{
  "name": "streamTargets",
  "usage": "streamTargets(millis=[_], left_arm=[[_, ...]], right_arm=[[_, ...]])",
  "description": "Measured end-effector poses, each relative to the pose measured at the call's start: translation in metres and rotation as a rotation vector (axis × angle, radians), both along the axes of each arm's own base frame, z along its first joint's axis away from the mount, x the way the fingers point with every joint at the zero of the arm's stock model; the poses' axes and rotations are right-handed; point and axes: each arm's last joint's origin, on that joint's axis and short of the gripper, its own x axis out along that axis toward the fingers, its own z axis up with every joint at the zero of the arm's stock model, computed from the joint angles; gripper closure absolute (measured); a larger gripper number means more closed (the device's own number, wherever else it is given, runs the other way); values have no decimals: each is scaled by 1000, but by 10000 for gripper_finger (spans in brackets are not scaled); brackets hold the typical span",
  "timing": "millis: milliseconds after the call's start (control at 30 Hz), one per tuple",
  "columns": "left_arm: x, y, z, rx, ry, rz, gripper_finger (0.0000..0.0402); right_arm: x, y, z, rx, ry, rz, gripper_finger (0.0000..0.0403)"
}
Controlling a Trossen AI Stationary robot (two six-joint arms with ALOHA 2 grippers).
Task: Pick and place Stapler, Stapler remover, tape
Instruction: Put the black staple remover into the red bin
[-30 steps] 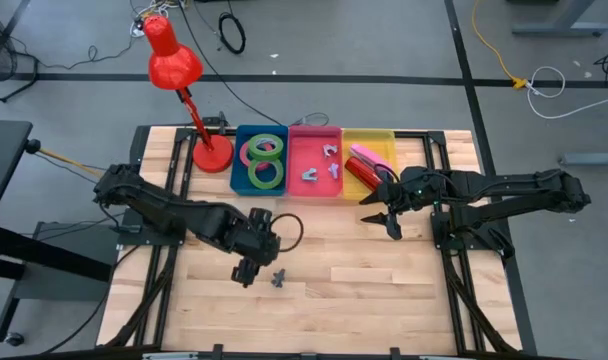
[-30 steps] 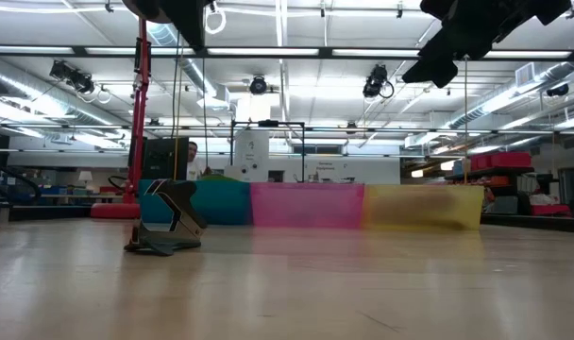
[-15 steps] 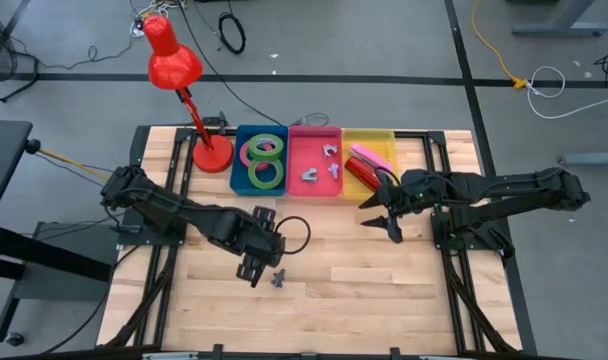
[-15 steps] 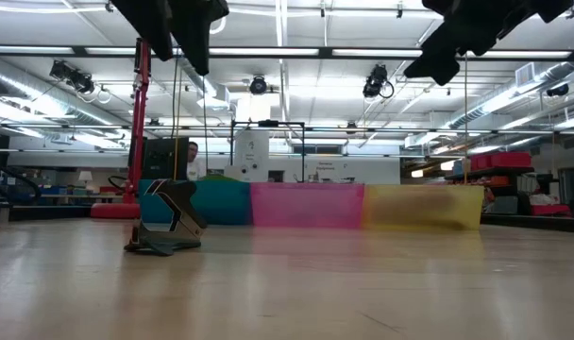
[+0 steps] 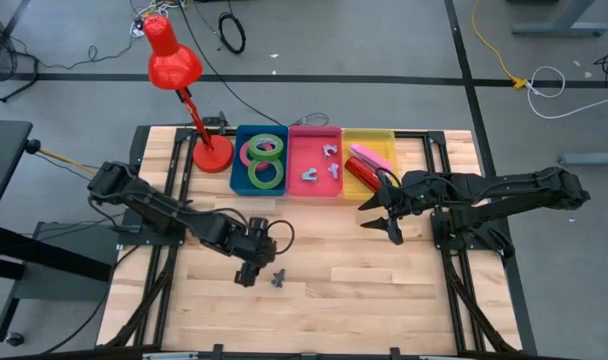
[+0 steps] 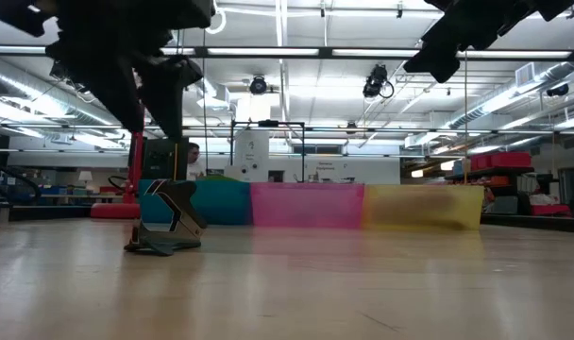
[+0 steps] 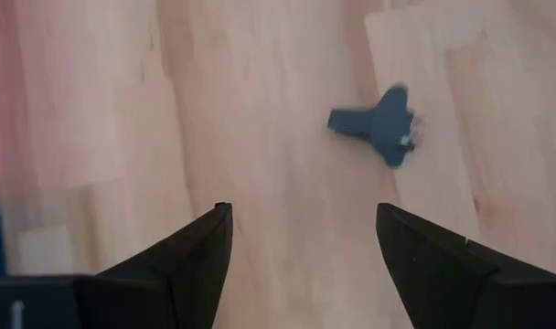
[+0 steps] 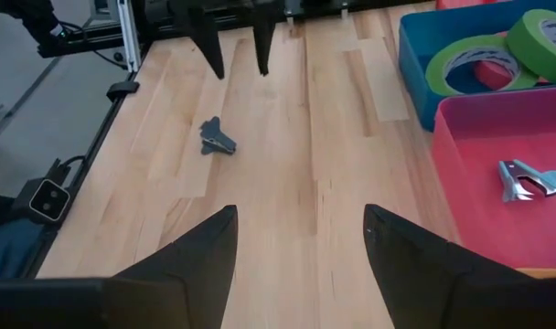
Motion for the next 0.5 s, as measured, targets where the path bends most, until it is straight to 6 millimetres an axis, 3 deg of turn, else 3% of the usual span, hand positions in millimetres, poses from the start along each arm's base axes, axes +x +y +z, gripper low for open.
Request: streamTargets(millis=[500], left_arm=[[-18,-15,-52,-38,-154,-104,135]], right_arm=[[0,0,1,21,-3,-12,168]])
